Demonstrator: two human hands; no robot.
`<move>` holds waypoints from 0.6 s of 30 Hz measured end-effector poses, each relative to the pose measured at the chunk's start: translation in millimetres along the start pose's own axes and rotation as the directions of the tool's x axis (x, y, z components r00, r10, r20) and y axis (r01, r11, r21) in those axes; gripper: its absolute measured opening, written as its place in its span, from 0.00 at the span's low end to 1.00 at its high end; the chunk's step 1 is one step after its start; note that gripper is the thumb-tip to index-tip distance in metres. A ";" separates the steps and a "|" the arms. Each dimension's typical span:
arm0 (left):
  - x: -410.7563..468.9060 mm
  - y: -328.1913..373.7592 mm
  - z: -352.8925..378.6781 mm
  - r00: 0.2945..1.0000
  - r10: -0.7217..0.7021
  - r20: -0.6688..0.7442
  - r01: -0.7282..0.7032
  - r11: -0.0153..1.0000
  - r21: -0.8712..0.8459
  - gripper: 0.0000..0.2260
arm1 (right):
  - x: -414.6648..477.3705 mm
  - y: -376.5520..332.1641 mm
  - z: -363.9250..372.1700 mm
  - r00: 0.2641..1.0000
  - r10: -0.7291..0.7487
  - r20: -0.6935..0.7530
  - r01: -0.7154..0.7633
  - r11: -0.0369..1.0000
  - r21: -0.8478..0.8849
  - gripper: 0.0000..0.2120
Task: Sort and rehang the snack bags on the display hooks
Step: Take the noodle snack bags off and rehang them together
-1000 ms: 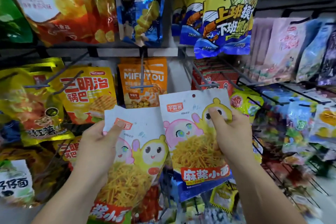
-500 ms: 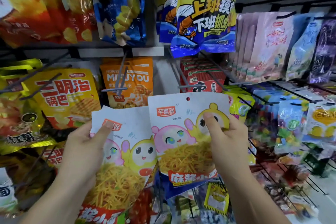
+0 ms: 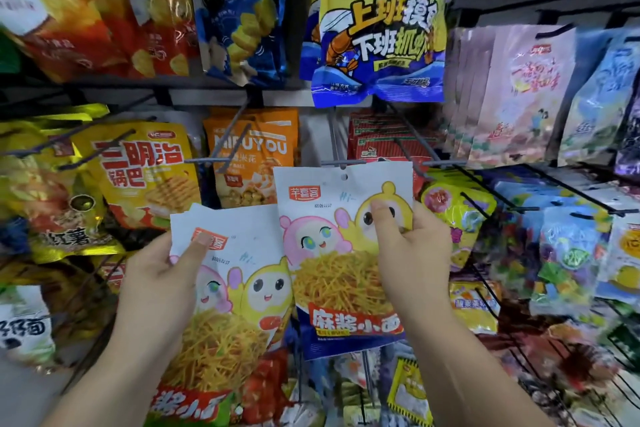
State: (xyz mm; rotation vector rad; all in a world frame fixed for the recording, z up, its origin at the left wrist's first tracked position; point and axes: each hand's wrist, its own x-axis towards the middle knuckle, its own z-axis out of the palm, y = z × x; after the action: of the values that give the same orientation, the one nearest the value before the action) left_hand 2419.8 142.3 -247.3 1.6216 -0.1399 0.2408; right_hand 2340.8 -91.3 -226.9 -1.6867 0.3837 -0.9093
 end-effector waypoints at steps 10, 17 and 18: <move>-2.2 12.0 2.2 0.996 0.085 0.021 -0.086 0.996 0.034 0.08 | -0.9 -0.7 5.7 1.000 -0.003 -0.015 0.004 0.999 0.051 0.18; 1.0 18.0 -5.2 0.991 0.124 0.052 -0.128 0.987 0.098 0.11 | -0.2 4.4 6.9 0.998 -0.004 -0.056 0.008 0.997 0.072 0.14; 1.8 18.0 -6.0 0.991 0.124 0.052 -0.129 0.986 0.108 0.12 | 0.2 5.8 6.7 0.998 0.004 -0.065 0.001 0.997 0.071 0.13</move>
State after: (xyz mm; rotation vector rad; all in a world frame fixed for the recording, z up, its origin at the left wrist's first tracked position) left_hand 2416.9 147.2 -229.1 1.7321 -0.2681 0.3144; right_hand 2347.0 -88.7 -232.7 -1.5951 0.3918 -0.9673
